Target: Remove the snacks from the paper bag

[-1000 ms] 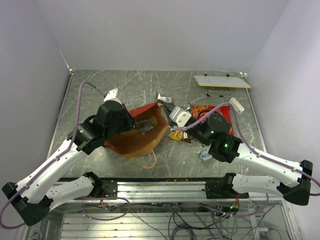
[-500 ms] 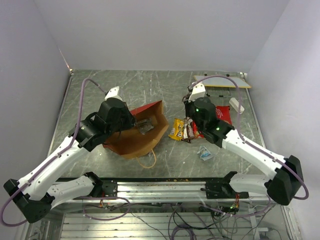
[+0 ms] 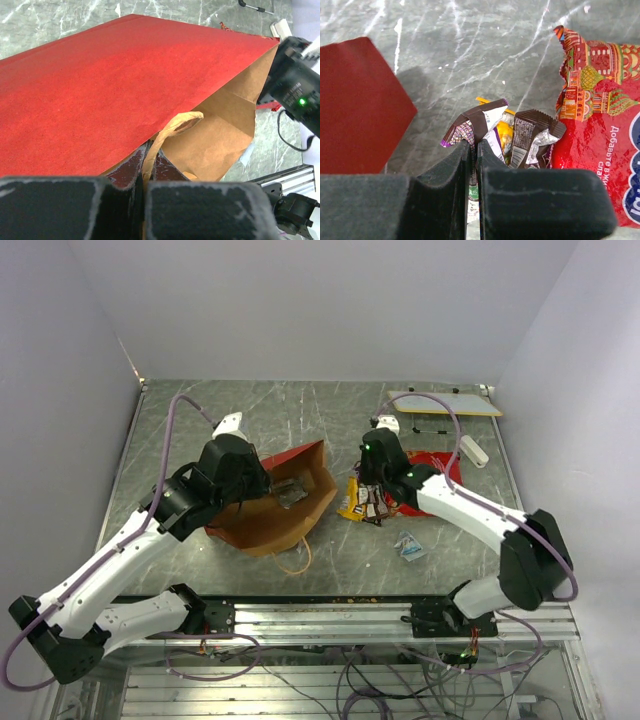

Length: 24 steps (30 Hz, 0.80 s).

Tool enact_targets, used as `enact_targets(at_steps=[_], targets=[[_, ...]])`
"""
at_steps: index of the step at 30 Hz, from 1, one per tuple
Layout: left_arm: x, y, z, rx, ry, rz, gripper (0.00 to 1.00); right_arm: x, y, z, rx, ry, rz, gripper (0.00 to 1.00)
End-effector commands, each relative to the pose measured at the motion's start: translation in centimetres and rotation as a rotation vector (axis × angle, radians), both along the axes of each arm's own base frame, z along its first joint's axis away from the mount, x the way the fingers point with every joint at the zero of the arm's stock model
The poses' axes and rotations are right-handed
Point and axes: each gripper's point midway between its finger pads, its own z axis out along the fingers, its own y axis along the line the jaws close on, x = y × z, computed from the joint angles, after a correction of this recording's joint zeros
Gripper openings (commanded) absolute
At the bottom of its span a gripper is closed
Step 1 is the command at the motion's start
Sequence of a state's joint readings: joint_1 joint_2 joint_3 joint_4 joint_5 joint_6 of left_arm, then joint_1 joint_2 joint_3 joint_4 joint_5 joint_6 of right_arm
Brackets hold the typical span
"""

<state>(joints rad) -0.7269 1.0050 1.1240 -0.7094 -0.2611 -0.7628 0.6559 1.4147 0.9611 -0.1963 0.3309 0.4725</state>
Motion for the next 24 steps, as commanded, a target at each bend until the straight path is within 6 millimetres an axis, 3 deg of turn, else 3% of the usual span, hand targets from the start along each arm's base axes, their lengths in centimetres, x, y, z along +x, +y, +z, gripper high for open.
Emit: enact_targets(at_steps=[1, 6, 17, 24], targets=[[-0.1, 0.7, 1.6, 0.004, -0.036, -0.004, 0.07, 0.8, -0.2, -1.4, 0.043, 0.144, -0.101, 0.00], [-0.1, 0.9, 1.8, 0.019, -0.045, -0.008, 0.07, 0.7, -0.3, -3.6, 0.063, 0.245, -0.165, 0.00], [0.1, -0.3, 2.8, 0.016, -0.067, -0.078, 0.07, 0.9, -2.3, -4.9, 0.032, 0.277, -0.277, 0.01], [0.1, -1.6, 5.5, -0.058, -0.159, -0.149, 0.07, 0.0, -1.8, -4.1, 0.055, 0.245, -0.171, 0.27]])
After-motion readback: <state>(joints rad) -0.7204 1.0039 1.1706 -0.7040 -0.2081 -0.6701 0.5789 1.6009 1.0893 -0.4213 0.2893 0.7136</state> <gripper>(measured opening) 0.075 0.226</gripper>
